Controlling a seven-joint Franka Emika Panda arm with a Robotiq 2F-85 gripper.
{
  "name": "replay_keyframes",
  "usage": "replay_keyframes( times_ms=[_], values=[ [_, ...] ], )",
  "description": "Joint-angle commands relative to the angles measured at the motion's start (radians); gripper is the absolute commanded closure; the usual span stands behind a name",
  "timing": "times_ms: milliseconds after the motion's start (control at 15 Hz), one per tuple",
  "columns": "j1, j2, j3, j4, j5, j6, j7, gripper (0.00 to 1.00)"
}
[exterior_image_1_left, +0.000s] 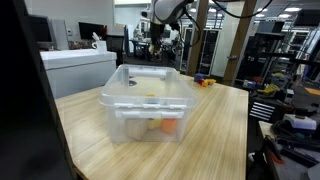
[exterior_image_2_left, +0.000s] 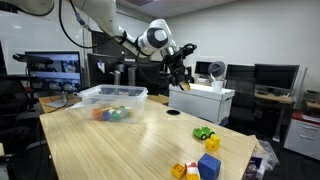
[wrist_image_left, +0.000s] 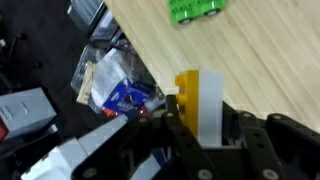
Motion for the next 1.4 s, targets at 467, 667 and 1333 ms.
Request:
replay_keyframes(
  times_ms=[467,667,1333],
  values=[
    [0.021,-0.349,0.279,-0.534,0.249,0.305,-0.357,0.88],
    [-0.115,-0.371,0.466,-0.597,0.442,0.242,-0.578,0.88],
    [-0.087,-0.432,0.297,-0.536,0.712,-0.075,-1.069,0.11]
  ],
)
